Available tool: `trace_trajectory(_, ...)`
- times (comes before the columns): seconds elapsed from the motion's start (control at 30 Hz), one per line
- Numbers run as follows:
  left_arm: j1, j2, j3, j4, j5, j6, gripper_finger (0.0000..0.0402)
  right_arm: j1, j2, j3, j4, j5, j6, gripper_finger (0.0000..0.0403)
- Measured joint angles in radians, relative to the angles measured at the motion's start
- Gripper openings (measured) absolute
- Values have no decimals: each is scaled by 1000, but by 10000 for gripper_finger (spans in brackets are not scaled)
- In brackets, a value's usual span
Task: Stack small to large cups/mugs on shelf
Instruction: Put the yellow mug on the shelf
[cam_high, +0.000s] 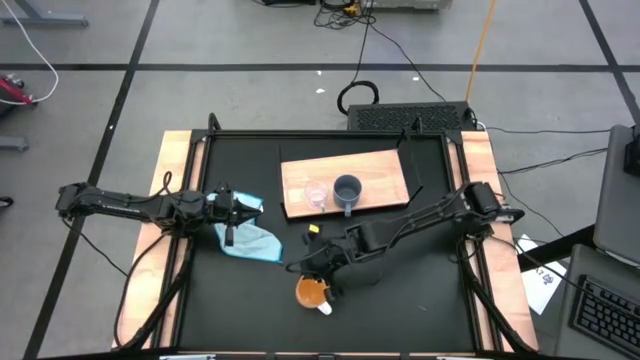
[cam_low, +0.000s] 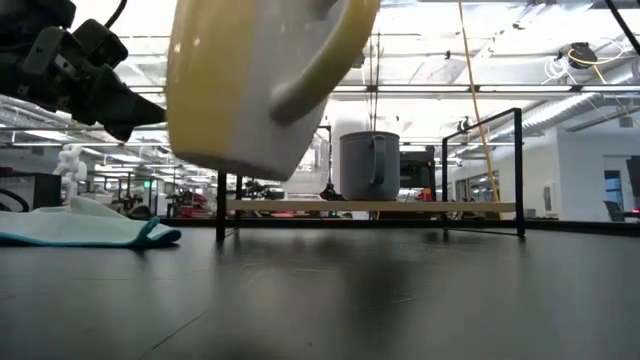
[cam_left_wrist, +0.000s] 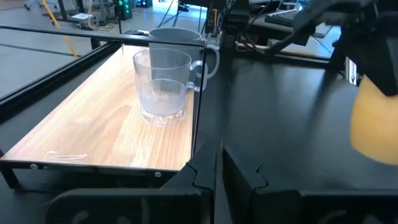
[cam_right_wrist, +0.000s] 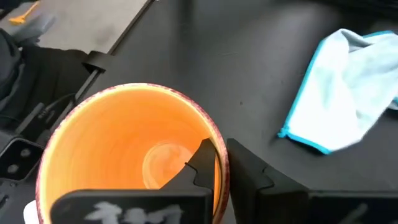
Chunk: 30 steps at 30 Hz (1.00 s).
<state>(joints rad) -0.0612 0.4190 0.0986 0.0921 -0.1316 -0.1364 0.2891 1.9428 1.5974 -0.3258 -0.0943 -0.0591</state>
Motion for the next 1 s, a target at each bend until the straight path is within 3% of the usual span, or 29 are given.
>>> trace_trajectory(0.53, 0, 0, 0, 0, -1, 2, 24, -26, -181, -13, -143, 53, -42, 14)
trace_trajectory(0.77, 0, 0, 0, 1, -1, 2, 24, -30, -355, -152, -123, 109, -40, 15)
trace_trajectory(1.0, 0, 0, 0, -10, -1, 0, 24, -29, -544, -378, -27, 182, 19, 14)
